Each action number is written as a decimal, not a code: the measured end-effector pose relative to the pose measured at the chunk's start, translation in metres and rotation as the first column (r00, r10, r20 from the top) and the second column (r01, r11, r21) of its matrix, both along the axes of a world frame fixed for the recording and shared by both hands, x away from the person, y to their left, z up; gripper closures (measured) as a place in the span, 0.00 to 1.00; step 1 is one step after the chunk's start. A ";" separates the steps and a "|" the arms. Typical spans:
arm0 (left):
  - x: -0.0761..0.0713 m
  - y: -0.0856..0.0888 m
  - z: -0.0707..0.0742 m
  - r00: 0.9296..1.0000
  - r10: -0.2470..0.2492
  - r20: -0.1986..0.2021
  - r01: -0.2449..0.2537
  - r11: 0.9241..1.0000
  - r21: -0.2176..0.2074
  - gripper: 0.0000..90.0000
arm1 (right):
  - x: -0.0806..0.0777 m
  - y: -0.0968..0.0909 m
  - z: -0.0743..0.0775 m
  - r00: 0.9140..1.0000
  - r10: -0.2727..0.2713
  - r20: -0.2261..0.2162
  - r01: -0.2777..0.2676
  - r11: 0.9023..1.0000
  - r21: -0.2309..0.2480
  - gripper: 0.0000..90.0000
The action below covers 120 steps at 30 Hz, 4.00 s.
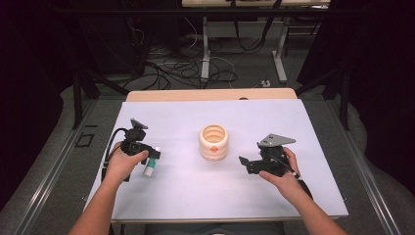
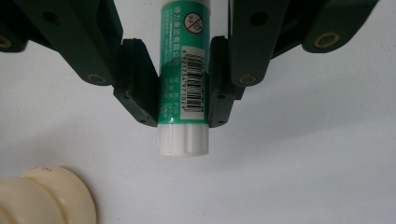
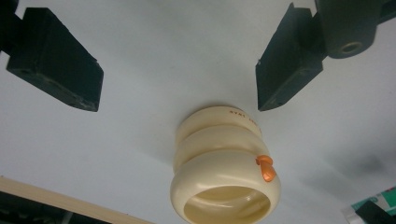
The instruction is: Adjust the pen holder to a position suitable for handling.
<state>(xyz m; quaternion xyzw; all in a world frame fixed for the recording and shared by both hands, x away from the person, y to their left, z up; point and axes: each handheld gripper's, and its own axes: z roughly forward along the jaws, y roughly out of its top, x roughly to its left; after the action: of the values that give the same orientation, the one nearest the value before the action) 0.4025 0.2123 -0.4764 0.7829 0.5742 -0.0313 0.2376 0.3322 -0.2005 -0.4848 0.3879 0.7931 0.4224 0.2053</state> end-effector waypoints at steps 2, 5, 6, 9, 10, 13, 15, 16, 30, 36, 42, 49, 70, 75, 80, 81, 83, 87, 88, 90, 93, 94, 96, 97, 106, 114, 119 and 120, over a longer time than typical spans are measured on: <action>0.002 -0.005 0.005 1.000 -0.018 0.000 0.018 1.000 -0.007 0.73 | -0.001 0.002 0.003 1.000 0.023 -0.003 -0.023 1.000 -0.011 0.16; 0.005 -0.012 0.014 0.999 -0.054 0.006 0.054 0.999 -0.003 0.73 | -0.004 0.007 0.006 0.999 0.038 0.032 -0.037 0.999 -0.030 0.16; 0.006 -0.015 0.017 0.998 -0.066 0.009 0.066 0.998 0.001 0.74 | -0.005 0.008 0.007 0.998 0.046 0.039 -0.045 0.998 -0.042 0.16; 0.008 -0.023 0.025 0.996 -0.092 0.015 0.092 0.996 0.011 0.74 | -0.008 0.013 0.008 0.996 0.070 0.053 -0.066 0.996 -0.062 0.14; 0.009 -0.026 0.028 0.995 -0.098 0.017 0.098 0.995 0.009 0.74 | -0.009 0.013 0.008 0.994 0.088 0.060 -0.083 0.994 -0.074 0.12; 0.011 -0.034 0.036 0.992 -0.123 0.018 0.123 0.992 0.004 0.74 | -0.010 0.016 0.007 0.990 0.117 0.078 -0.109 0.989 -0.101 0.10; 0.012 -0.040 0.040 0.990 -0.144 0.013 0.144 0.990 0.003 0.74 | -0.011 0.018 0.007 0.988 0.126 0.089 -0.115 0.986 -0.121 0.10; 0.013 -0.043 0.043 0.988 -0.153 0.011 0.153 0.988 0.003 0.74 | -0.012 0.020 0.007 0.986 0.131 0.098 -0.118 0.985 -0.129 0.10; 0.026 -0.072 0.061 0.975 -0.221 -0.012 0.221 0.975 0.004 0.74 | -0.021 0.036 0.019 0.935 0.262 0.240 -0.170 0.922 -0.347 0.13; 0.028 -0.078 0.059 0.972 -0.232 -0.023 0.232 0.973 0.004 0.74 | -0.027 0.047 0.022 0.899 0.329 0.288 -0.185 0.883 -0.431 0.16; 0.029 -0.082 0.060 0.969 -0.245 -0.024 0.245 0.970 0.007 0.74 | -0.028 0.058 0.024 0.885 0.374 0.278 -0.214 0.856 -0.471 0.16; 0.029 -0.090 0.063 0.965 -0.261 -0.019 0.261 0.965 0.004 0.74 | -0.028 0.071 0.027 0.853 0.420 0.311 -0.217 0.826 -0.520 0.17; 0.034 -0.109 0.069 0.953 -0.302 -0.025 0.303 0.953 0.004 0.74 | -0.038 0.103 0.037 0.687 0.626 0.369 -0.257 0.684 -0.683 0.31; 0.034 -0.111 0.070 0.951 -0.307 -0.025 0.308 0.952 0.005 0.74 | -0.037 0.105 0.037 0.684 0.636 0.357 -0.267 0.674 -0.689 0.32; 0.034 -0.114 0.072 0.950 -0.311 -0.028 0.312 0.950 0.003 0.74 | -0.037 0.108 0.038 0.657 0.669 0.348 -0.284 0.648 -0.707 0.34; 0.034 -0.115 0.073 0.950 -0.311 -0.027 0.311 0.950 0.004 0.74 | -0.038 0.109 0.037 0.652 0.672 0.351 -0.278 0.643 -0.713 0.36; 0.034 -0.117 0.073 0.948 -0.316 -0.027 0.316 0.949 0.002 0.74 | -0.040 0.112 0.037 0.624 0.693 0.360 -0.267 0.622 -0.736 0.37; 0.034 -0.120 0.073 0.946 -0.323 -0.029 0.324 0.946 0.004 0.74 | -0.040 0.117 0.035 0.595 0.721 0.354 -0.263 0.591 -0.762 0.38; 0.035 -0.121 0.073 0.945 -0.327 -0.029 0.327 0.945 0.003 0.74 | -0.041 0.118 0.035 0.603 0.724 0.335 -0.262 0.577 -0.774 0.38; 0.035 -0.123 0.073 0.944 -0.327 -0.032 0.327 0.945 0.005 0.74 | -0.042 0.120 0.034 0.585 0.731 0.350 -0.251 0.574 -0.779 0.39; 0.035 -0.125 0.073 0.944 -0.328 -0.032 0.328 0.945 0.003 0.74 | -0.043 0.123 0.036 0.570 0.749 0.338 -0.255 0.553 -0.794 0.40; 0.035 -0.126 0.073 0.943 -0.332 -0.035 0.332 0.943 0.003 0.74 | -0.043 0.123 0.036 0.558 0.751 0.353 -0.239 0.553 -0.798 0.41; 0.035 -0.127 0.074 0.942 -0.332 -0.035 0.333 0.943 0.001 0.74 | -0.043 0.124 0.036 0.547 0.758 0.355 -0.233 0.545 -0.805 0.41; 0.036 -0.128 0.074 0.940 -0.339 -0.035 0.339 0.941 0.002 0.73 | -0.043 0.125 0.036 0.548 0.763 0.343 -0.242 0.536 -0.808 0.42; 0.037 -0.133 0.074 0.937 -0.346 -0.043 0.346 0.938 -0.002 0.74 | -0.044 0.132 0.035 0.477 0.814 0.333 -0.196 0.467 -0.862 0.46; 0.039 -0.136 0.075 0.931 -0.362 -0.048 0.362 0.932 -0.010 0.74 | -0.044 0.136 0.035 0.436 0.841 0.322 -0.170 0.428 -0.887 0.51; 0.038 -0.139 0.075 0.925 -0.376 -0.050 0.376 0.927 -0.016 0.74 | -0.039 0.140 0.033 0.412 0.858 0.307 -0.142 0.393 -0.908 0.53; 0.038 -0.140 0.075 0.927 -0.373 -0.050 0.372 0.928 -0.019 0.74 | -0.039 0.141 0.032 0.410 0.860 0.303 -0.136 0.386 -0.912 0.53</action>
<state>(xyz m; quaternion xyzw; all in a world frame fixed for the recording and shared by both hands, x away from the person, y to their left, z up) 0.4401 0.0726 -0.4010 0.8753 0.4213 -0.0992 0.2156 0.2932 -0.0595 -0.4526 -0.2610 0.8018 0.1945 0.5012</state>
